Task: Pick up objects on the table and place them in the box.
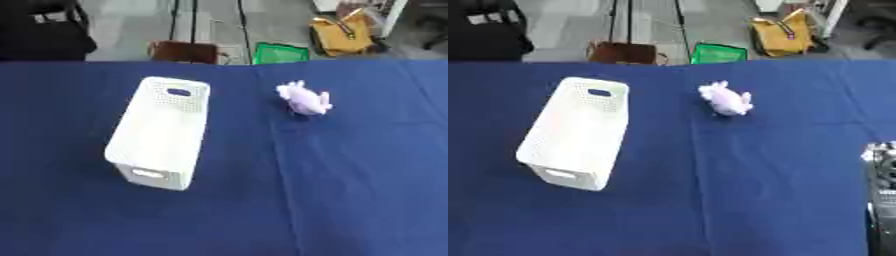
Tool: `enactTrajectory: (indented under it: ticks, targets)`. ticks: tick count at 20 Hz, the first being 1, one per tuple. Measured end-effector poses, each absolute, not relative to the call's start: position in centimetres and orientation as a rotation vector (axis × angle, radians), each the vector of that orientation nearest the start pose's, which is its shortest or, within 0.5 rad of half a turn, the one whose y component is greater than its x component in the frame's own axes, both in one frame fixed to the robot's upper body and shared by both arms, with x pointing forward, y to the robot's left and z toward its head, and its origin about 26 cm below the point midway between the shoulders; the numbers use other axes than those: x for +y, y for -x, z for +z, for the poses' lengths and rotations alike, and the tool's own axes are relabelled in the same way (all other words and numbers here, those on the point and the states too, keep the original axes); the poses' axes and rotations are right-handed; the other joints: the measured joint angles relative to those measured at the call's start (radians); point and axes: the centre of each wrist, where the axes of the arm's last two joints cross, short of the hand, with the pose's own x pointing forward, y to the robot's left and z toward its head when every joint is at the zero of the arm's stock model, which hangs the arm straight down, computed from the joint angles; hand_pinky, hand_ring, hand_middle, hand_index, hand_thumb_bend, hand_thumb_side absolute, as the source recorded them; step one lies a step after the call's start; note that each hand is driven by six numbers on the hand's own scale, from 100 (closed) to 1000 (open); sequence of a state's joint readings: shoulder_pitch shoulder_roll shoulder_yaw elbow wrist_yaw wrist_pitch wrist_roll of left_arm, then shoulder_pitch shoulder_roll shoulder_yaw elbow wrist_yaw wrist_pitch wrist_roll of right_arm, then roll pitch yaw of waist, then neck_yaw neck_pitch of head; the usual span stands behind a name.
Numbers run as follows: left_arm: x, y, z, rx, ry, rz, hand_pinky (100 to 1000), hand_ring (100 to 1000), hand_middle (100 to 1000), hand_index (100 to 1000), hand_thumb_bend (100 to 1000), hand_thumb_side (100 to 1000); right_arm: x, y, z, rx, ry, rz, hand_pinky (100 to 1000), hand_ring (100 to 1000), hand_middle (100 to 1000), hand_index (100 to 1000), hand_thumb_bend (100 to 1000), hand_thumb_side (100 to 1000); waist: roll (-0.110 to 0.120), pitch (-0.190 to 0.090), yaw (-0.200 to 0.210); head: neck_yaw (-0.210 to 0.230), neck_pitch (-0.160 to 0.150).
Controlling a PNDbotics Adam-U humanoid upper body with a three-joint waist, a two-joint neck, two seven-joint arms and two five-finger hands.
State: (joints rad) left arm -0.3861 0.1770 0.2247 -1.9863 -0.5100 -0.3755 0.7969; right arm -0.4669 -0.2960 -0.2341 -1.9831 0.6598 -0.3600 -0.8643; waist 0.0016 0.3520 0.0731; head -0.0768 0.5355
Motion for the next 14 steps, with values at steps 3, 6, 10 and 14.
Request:
enactTrajectory:
  ticks: [3,6,10,14]
  targets:
    - [28.54,-30.68,21.99,2.993,1.105,-0.652,751,813,881,844,100,844,-29.74,-30.84,25.79,2.761,-1.225,0.484,752,726,710,827,100,946,0.000,0.000,-0.002,0.000,0.000]
    - [28.54,-30.68,21.99,2.993,1.105,-0.652,752,813,881,844,100,843,-29.73,-30.84,25.80,2.761,-1.225,0.484,752,726,710,827,100,947,0.001,0.000,-0.004,0.000,0.000]
    - [28.54,-30.68,21.99,2.993,1.105,-0.652,751,813,881,844,100,838,-29.73,-30.84,25.80,2.761,-1.225,0.484,752,728,712,828,100,952,0.002,0.000,-0.004,-0.001,0.000]
    - [28.54,-30.68,21.99,2.993,1.106,-0.651,751,813,881,844,100,839,-29.74,-30.84,25.80,2.759,-1.228,0.484,753,730,714,830,100,966,0.002,0.000,-0.004,-0.003,0.000]
